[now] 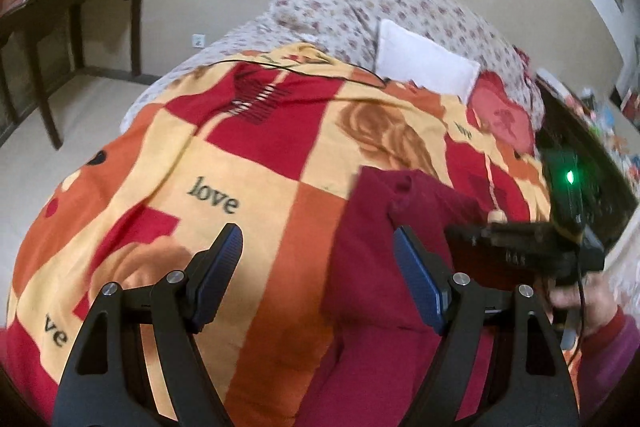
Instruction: Fold small clothes
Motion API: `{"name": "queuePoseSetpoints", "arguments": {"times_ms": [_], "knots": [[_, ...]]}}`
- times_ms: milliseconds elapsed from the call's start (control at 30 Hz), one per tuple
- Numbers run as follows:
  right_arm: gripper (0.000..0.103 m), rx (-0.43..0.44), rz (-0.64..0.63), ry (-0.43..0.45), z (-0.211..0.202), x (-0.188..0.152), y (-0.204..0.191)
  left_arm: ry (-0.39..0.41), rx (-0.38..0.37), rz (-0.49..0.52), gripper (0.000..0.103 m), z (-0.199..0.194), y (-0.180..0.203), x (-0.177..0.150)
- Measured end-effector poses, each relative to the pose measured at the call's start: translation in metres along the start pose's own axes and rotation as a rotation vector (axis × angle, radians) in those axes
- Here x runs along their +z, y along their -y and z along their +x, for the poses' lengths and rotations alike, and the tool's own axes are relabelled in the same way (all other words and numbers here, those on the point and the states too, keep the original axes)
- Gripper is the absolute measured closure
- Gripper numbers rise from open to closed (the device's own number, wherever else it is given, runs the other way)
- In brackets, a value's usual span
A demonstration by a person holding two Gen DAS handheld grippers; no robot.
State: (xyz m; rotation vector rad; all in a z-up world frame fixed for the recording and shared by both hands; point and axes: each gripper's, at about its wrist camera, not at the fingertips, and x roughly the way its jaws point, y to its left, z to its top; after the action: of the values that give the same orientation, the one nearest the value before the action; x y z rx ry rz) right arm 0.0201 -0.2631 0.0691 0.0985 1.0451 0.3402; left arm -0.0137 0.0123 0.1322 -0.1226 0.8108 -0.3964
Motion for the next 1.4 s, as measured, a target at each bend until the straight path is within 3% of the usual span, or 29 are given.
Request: {"name": "queuePoseSetpoints", "arguments": {"times_ms": [167, 267, 400, 700, 1000, 1133, 1233, 1400], "knots": [[0.095, -0.028, 0.080, 0.109, -0.051, -0.017, 0.023, -0.007, -0.052, 0.078, 0.025, 0.021, 0.024, 0.000], [0.090, -0.012, 0.129, 0.152, -0.091, -0.046, 0.034, -0.017, -0.071, 0.122, 0.025, 0.038, 0.039, 0.001], [0.056, 0.030, 0.224, 0.204, -0.123, -0.094, 0.042, 0.004, -0.063, 0.179, 0.025, 0.057, 0.056, 0.006], [0.056, 0.068, 0.377, 0.247, -0.132, -0.164, 0.038, -0.009, -0.016, 0.243, 0.025, 0.083, 0.074, 0.013], [0.056, 0.114, 0.390, 0.262, -0.119, -0.179, 0.018, -0.046, -0.025, 0.221, 0.025, 0.087, 0.072, 0.012], [0.056, 0.139, 0.408, 0.268, -0.117, -0.181, 0.013, -0.046, -0.122, 0.147, 0.025, 0.070, 0.060, 0.011], [0.056, 0.112, 0.400, 0.279, -0.114, -0.178, 0.009, -0.091, -0.204, 0.055, 0.025, 0.067, 0.050, 0.007], [0.056, 0.122, 0.401, 0.292, -0.109, -0.172, 0.005, -0.127, -0.212, 0.013, 0.025, 0.077, 0.054, 0.000]]}}
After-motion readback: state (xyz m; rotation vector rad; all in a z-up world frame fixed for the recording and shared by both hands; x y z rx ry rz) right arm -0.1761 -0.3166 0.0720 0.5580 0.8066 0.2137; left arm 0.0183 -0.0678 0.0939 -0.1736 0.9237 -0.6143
